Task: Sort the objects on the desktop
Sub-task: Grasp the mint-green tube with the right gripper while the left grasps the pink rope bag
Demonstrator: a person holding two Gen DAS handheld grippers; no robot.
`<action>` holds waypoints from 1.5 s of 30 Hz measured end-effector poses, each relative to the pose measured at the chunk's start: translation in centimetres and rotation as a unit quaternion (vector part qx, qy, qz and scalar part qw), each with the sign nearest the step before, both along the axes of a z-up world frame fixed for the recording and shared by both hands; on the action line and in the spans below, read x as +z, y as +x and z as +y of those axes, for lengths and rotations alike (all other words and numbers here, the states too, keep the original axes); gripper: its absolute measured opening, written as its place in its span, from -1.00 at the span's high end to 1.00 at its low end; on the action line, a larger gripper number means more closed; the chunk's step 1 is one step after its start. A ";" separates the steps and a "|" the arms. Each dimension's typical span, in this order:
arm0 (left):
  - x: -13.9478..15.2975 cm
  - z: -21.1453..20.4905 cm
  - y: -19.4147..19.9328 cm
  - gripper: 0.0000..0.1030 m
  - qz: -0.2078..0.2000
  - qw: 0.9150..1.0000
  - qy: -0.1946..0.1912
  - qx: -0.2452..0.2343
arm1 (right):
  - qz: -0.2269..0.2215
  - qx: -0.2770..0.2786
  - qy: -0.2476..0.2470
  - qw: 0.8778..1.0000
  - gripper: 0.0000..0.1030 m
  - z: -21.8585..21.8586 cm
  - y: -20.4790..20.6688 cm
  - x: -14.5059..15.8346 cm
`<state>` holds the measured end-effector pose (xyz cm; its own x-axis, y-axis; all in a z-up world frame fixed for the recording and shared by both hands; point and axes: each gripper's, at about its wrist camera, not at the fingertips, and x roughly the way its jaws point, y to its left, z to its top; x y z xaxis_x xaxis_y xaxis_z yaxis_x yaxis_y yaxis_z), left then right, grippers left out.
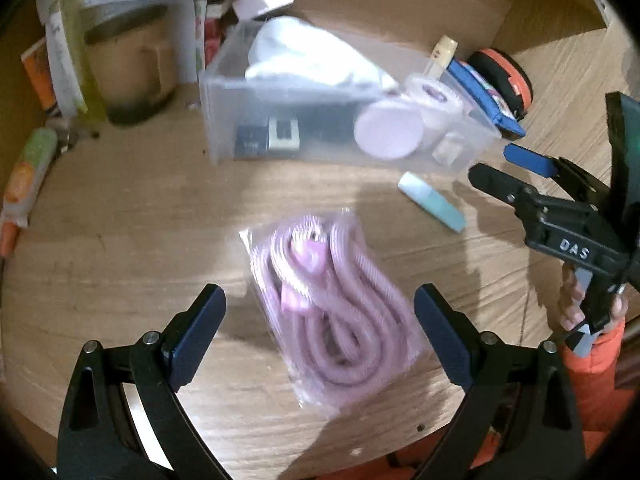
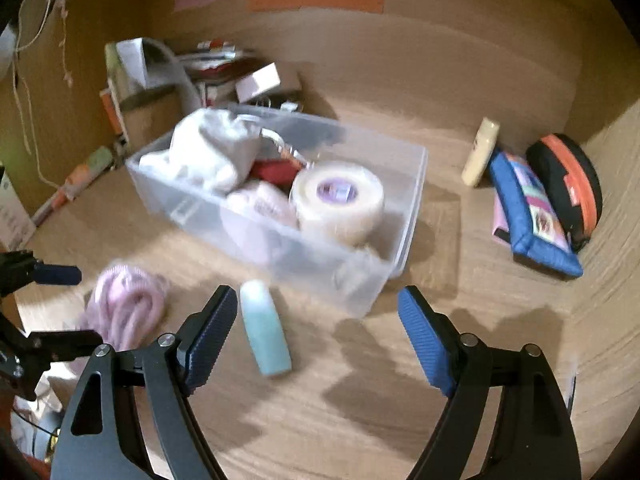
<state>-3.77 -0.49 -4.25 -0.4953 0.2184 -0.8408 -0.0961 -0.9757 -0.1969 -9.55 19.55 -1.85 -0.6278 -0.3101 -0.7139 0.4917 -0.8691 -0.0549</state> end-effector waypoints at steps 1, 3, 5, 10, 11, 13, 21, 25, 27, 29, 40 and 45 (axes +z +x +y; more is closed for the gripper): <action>-0.2 0.2 0.0 -0.87 -0.003 1.000 -0.003 0.004 | -0.004 0.002 0.001 1.000 -0.56 0.2 0.2 -0.3; -0.9 0.8 -0.2 -0.87 -0.014 1.000 -0.007 0.006 | -0.016 0.008 -0.003 1.000 -0.56 0.4 0.3 -0.8; -1.3 1.1 -0.4 -0.87 -0.019 1.000 0.000 0.007 | -0.028 0.011 -0.002 1.000 -0.56 0.5 0.4 -1.4; -1.7 1.7 -1.2 -0.92 -0.012 1.000 -0.012 0.015 | -0.050 0.032 0.009 0.998 -0.56 0.1 0.5 -2.6; -1.8 1.9 -1.3 -0.92 -0.010 1.000 -0.018 0.014 | -0.051 0.036 0.011 0.998 -0.53 0.0 0.5 -2.7; -2.0 2.8 -1.6 -0.93 -0.008 0.999 -0.039 0.007 | -0.056 0.049 0.018 0.997 -0.52 -0.4 0.4 -3.0; -2.6 5.3 -2.8 -0.96 -0.003 0.996 -0.088 -0.025 | -0.078 0.072 0.027 0.994 -0.12 -1.6 -1.1 -3.8; -2.8 5.6 -2.9 -0.99 0.003 0.995 -0.094 -0.030 | -0.086 0.079 0.034 0.993 0.09 -2.2 -1.8 -4.2; -2.9 5.6 -3.0 -0.99 0.007 0.995 -0.093 -0.030 | -0.087 0.084 0.033 0.992 0.14 -2.5 -2.0 -4.2; -3.0 5.5 -2.9 -0.99 0.015 0.995 -0.093 -0.028 | -0.085 0.090 0.032 0.992 0.30 -2.8 -2.1 -4.2; -2.1 4.2 -3.2 -0.19 0.043 0.995 -0.089 0.001 | -0.087 0.094 0.010 0.992 0.55 -3.2 -1.7 -3.5; -1.5 3.5 -2.8 -0.14 0.047 0.996 -0.072 0.012 | -0.074 0.083 -0.023 0.994 0.55 -2.1 -0.8 -1.9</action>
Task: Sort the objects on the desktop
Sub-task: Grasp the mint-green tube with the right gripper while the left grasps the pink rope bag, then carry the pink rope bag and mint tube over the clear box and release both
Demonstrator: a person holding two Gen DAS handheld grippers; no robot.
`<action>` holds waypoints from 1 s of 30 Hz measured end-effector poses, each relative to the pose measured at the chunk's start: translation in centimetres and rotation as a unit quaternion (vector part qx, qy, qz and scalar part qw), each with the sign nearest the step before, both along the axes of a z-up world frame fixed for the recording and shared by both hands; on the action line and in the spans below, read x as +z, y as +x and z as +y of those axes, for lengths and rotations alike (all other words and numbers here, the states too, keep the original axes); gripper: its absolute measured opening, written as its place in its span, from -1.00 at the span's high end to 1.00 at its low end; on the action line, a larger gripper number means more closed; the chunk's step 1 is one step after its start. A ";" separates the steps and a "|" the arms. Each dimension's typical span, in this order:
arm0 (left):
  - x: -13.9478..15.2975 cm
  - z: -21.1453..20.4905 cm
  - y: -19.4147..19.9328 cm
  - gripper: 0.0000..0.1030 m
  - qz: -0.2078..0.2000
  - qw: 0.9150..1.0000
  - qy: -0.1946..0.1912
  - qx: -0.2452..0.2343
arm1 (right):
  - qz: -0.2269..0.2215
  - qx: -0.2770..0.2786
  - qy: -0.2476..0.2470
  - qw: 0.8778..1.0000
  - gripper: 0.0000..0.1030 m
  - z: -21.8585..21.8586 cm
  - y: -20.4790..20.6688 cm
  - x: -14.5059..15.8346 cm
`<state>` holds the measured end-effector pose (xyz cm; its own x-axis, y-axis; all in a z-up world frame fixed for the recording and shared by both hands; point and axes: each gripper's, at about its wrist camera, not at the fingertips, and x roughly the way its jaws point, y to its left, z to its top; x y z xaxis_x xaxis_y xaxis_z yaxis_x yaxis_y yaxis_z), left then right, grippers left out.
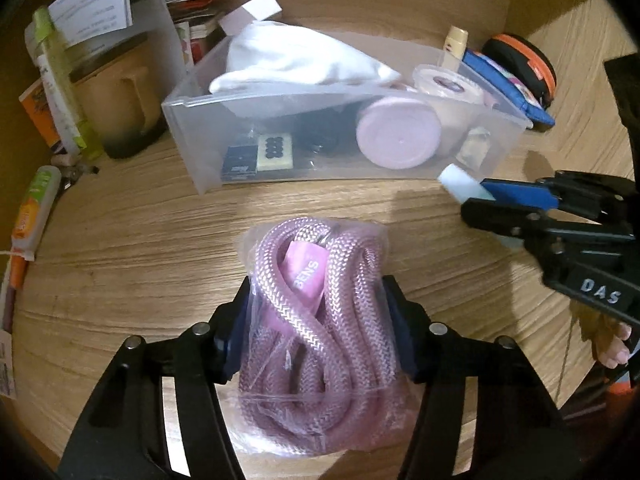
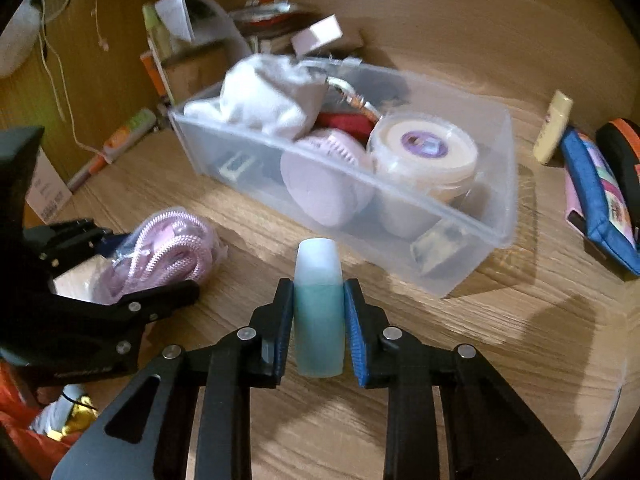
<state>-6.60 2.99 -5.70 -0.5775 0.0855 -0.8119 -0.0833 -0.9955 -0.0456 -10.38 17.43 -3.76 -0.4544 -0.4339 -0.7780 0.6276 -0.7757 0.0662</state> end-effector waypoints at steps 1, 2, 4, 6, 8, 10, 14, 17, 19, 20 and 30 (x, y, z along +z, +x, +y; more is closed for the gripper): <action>0.2 0.0 0.0 -0.13 0.003 1.000 0.003 0.000 | 0.002 -0.002 -0.007 1.000 0.55 0.3 0.2 0.4; 0.4 0.0 0.0 -0.11 0.005 1.000 0.005 0.000 | 0.005 -0.002 -0.012 1.000 0.55 0.4 0.2 0.7; 0.9 0.0 0.2 -0.11 0.013 1.000 0.008 0.000 | 0.015 -0.005 -0.023 1.000 0.55 0.8 0.6 1.4; 1.5 0.0 0.4 -0.11 0.023 1.000 0.010 0.000 | 0.020 -0.009 -0.034 0.999 0.55 1.4 0.8 2.2; 2.1 0.0 0.7 -0.11 0.032 0.999 0.009 0.001 | 0.026 -0.013 -0.043 0.999 0.55 1.8 1.0 2.8; 2.9 -0.4 1.2 -0.11 0.043 0.999 0.011 0.000 | 0.033 -0.019 -0.052 0.998 0.55 2.2 1.3 3.5; 4.6 -0.6 1.3 -0.11 0.065 0.998 0.018 0.003 | 0.048 -0.030 -0.061 0.997 0.55 2.8 1.8 4.6; 5.5 -0.8 1.3 -0.11 0.080 0.997 0.021 0.010 | 0.051 -0.040 -0.078 0.995 0.55 3.5 2.0 5.3; 6.2 -1.0 1.2 -0.11 0.090 0.995 0.027 0.014 | 0.056 -0.049 -0.087 0.993 0.55 4.1 2.1 5.8; 6.5 -1.1 1.1 -0.11 0.094 0.995 0.030 0.015 | 0.058 -0.051 -0.089 0.993 0.55 4.1 2.1 6.0; 9.5 -2.3 0.5 -0.11 0.138 0.989 0.050 0.032 | 0.085 -0.078 -0.109 0.987 0.55 5.3 1.8 7.8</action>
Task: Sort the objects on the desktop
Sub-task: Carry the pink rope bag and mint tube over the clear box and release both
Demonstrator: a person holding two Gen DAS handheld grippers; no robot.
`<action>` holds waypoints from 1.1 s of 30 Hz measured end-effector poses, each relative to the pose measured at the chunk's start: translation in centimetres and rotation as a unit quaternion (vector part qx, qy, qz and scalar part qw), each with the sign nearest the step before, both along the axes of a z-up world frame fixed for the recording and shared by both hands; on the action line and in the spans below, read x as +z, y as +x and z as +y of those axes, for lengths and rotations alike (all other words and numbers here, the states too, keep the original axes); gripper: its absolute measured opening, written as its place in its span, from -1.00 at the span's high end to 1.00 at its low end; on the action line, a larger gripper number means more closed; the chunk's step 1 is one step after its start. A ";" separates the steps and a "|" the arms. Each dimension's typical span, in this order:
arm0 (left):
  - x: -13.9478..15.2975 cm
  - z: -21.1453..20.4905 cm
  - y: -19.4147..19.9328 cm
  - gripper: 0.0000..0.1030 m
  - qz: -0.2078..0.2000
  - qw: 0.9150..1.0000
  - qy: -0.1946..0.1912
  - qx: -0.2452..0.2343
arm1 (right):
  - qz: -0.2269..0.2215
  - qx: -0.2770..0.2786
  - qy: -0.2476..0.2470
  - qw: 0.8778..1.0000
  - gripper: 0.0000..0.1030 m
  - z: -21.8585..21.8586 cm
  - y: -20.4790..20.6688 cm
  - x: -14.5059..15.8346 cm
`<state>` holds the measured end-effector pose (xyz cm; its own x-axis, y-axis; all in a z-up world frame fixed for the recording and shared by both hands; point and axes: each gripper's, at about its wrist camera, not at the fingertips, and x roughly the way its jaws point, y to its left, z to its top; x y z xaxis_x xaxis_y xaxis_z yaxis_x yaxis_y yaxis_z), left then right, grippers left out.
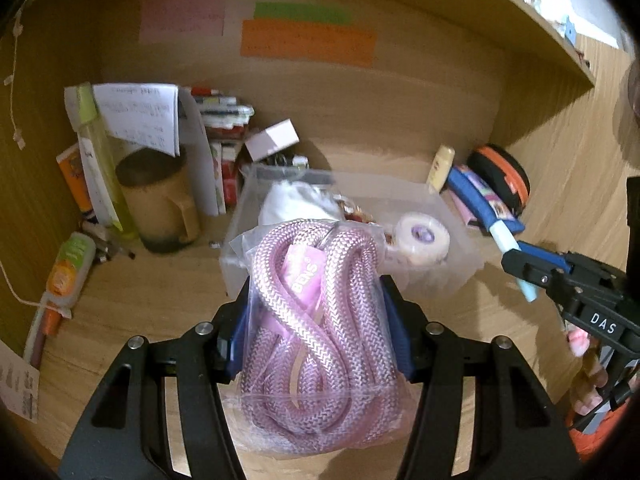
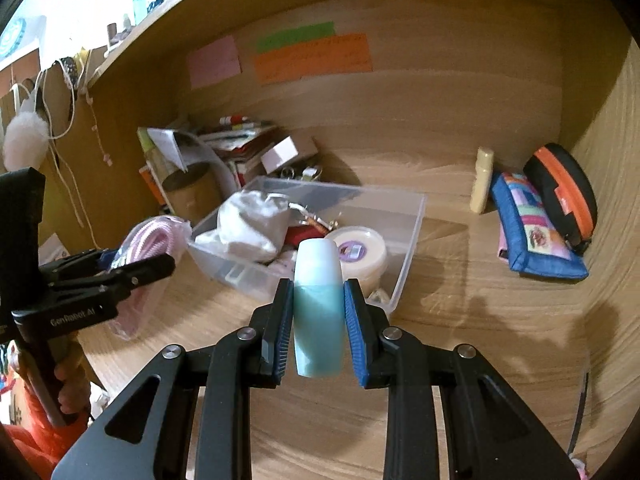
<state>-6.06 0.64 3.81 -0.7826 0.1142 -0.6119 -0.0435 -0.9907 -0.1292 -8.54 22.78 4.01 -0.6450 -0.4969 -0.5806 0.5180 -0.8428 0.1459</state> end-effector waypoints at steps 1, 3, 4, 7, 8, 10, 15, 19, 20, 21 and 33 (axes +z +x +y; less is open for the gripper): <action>0.3 -0.1 -0.1 -0.11 0.004 1.000 0.001 0.002 | 0.005 -0.003 0.002 1.000 0.55 0.0 -0.1 0.1; 0.8 -0.4 -0.4 -0.11 0.010 1.000 0.003 0.004 | 0.009 -0.009 0.004 1.000 0.55 -0.1 -0.6 0.3; 1.1 -0.5 -0.7 -0.11 0.013 1.000 0.004 0.005 | 0.007 -0.008 0.001 1.000 0.55 -0.1 -1.0 0.3; 1.9 -0.9 -1.3 -0.11 0.024 1.000 0.005 0.007 | 0.003 -0.009 -0.001 1.000 0.55 -0.5 -2.1 0.4; 2.2 -1.1 -1.6 -0.11 0.027 1.000 0.006 0.008 | 0.004 -0.008 0.000 1.000 0.55 -0.6 -2.3 0.4; 2.8 -1.4 -2.4 -0.11 0.031 0.999 0.011 0.009 | 0.003 -0.006 0.001 1.000 0.55 -1.2 -3.0 0.4; 3.3 -1.9 -4.8 -0.11 0.026 0.999 0.007 0.025 | 0.005 -0.013 0.008 1.000 0.55 -2.5 -4.5 0.0; 3.5 -1.2 -6.5 -0.11 0.020 1.000 -0.004 0.014 | 0.002 -0.016 0.005 1.000 0.55 -3.4 -5.6 -0.1; 3.6 -1.0 -6.7 -0.11 0.020 1.000 -0.006 0.011 | 0.000 -0.018 0.005 1.000 0.55 -3.6 -5.9 -0.1; 3.7 -0.8 -7.1 -0.11 0.020 1.000 -0.007 0.004 | -0.002 -0.019 0.005 1.000 0.55 -3.8 -6.2 -0.1; 1.7 0.3 -11.4 -0.11 -0.030 0.998 0.027 -0.057 | 0.010 -0.018 0.032 0.999 0.55 -6.9 -7.9 0.6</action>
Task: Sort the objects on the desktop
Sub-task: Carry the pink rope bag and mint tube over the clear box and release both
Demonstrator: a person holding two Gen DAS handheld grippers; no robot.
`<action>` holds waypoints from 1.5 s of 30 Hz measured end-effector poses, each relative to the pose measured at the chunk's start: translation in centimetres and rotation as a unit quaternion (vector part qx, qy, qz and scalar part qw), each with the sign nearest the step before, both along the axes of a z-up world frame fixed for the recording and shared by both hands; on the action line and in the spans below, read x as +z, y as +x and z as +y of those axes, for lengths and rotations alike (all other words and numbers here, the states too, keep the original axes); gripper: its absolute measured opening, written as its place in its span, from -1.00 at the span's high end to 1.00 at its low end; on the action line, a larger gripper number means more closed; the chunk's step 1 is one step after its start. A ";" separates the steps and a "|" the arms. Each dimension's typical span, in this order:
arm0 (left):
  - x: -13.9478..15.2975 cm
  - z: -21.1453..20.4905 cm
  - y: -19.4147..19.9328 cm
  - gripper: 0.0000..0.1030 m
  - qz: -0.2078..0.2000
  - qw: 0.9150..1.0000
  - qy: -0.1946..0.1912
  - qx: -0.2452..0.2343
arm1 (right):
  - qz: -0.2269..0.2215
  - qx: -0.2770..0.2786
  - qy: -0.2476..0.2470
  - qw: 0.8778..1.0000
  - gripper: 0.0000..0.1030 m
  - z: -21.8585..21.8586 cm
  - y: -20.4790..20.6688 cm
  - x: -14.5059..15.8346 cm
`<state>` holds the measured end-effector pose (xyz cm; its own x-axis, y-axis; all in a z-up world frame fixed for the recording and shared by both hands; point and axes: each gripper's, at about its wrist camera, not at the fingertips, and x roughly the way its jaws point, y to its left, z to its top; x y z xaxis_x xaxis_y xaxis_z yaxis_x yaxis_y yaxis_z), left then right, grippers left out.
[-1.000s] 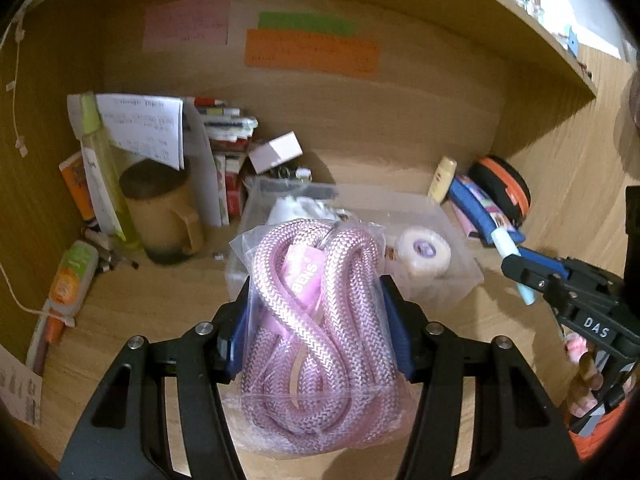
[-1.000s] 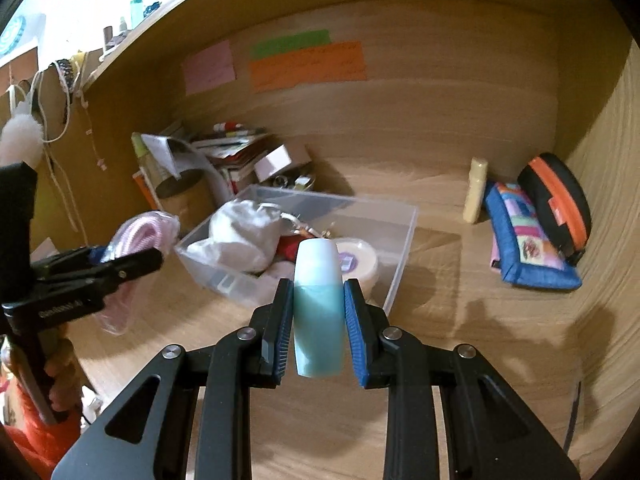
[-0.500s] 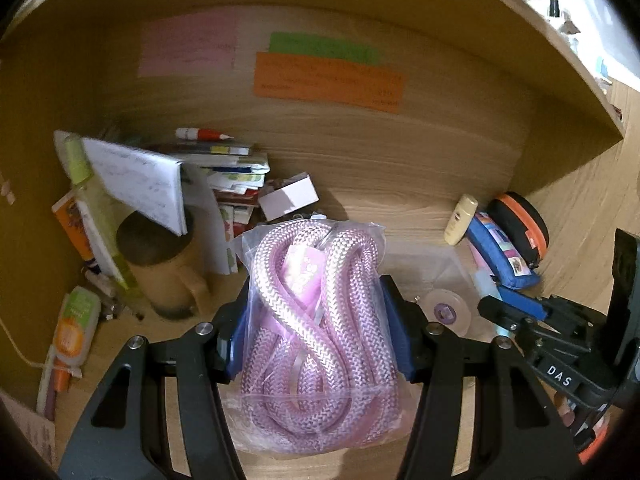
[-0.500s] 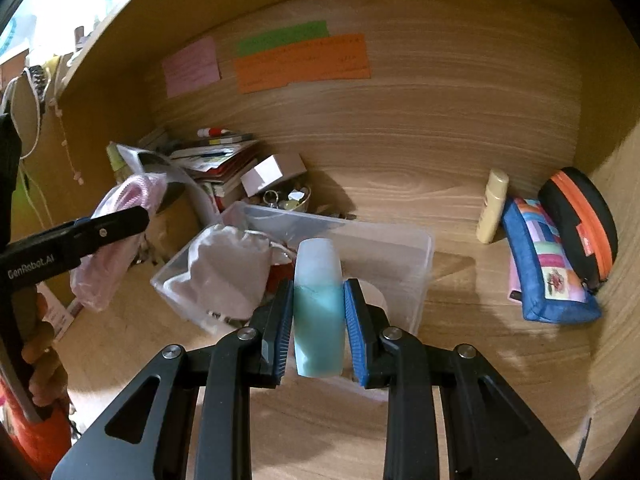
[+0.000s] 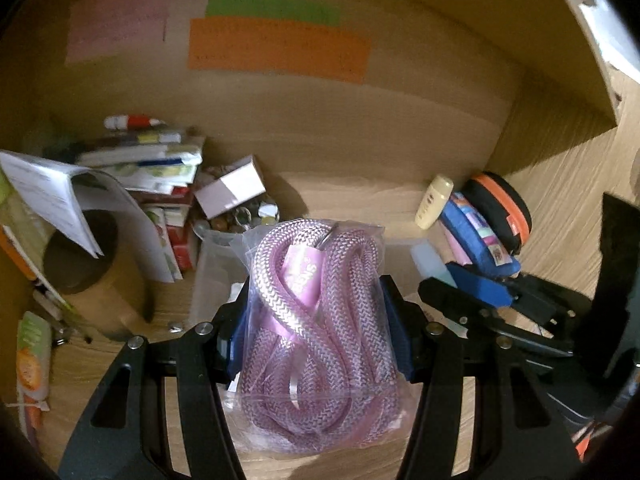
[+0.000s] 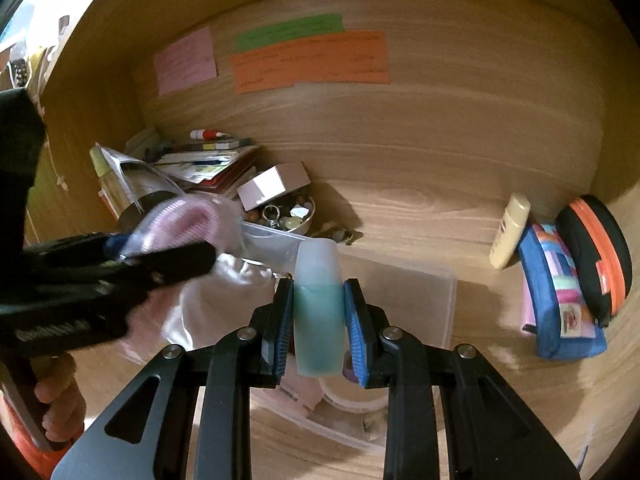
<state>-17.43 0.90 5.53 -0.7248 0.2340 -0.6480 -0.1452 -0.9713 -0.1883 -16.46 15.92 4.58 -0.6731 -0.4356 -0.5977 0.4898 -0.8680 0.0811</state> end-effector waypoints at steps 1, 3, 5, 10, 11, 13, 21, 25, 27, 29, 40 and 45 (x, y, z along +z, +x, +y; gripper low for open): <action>-0.3 0.0 -0.3 -0.11 -0.005 1.000 0.001 -0.001 | 0.001 0.001 0.004 1.000 0.55 -0.2 -0.1 0.0; -0.9 0.0 -0.9 -0.11 -0.012 1.000 0.000 -0.001 | 0.003 0.002 0.010 1.000 0.55 -0.6 -0.4 -0.1; -1.4 0.0 -1.5 -0.11 -0.017 1.000 -0.007 0.003 | 0.001 0.003 0.012 1.000 0.55 -0.9 -0.8 -0.4; -3.4 0.4 -2.9 -0.12 -0.029 0.998 -0.047 0.018 | -0.018 0.004 0.014 1.000 0.55 -1.5 -1.9 -2.0; -3.9 0.6 -3.2 -0.12 -0.034 0.998 -0.056 0.020 | -0.019 0.004 0.013 1.000 0.55 -1.6 -2.0 -2.1; -4.7 0.4 -3.9 -0.13 -0.049 0.997 -0.051 0.016 | -0.024 0.003 0.014 1.000 0.55 -1.6 -2.3 -2.6; -4.2 -2.1 -3.8 -0.13 -0.061 0.998 0.021 0.006 | -0.047 0.002 0.030 0.998 0.53 -2.4 -3.5 -4.2; -3.5 -1.9 -3.3 -0.23 -0.051 0.998 0.025 0.006 | -0.047 0.012 0.037 0.998 0.08 -2.7 -2.9 -4.1; -3.0 -1.6 -2.9 -0.26 -0.045 0.999 0.023 0.003 | -0.025 0.006 0.045 0.999 0.01 -2.8 -2.2 -3.4; -2.4 -1.5 -2.3 -0.35 -0.037 0.999 0.019 0.002 | -0.009 0.006 0.047 0.999 -0.02 -2.7 -1.5 -2.7; 0.0 -1.7 1.2 -0.83 -0.004 1.000 0.002 0.020 | 0.008 -0.010 0.056 0.998 -0.58 -1.4 1.0 -1.3; -0.6 -1.5 2.6 -0.89 -0.015 0.999 -0.015 0.026 | 0.010 -0.024 0.057 0.998 -0.60 -0.1 2.5 -1.0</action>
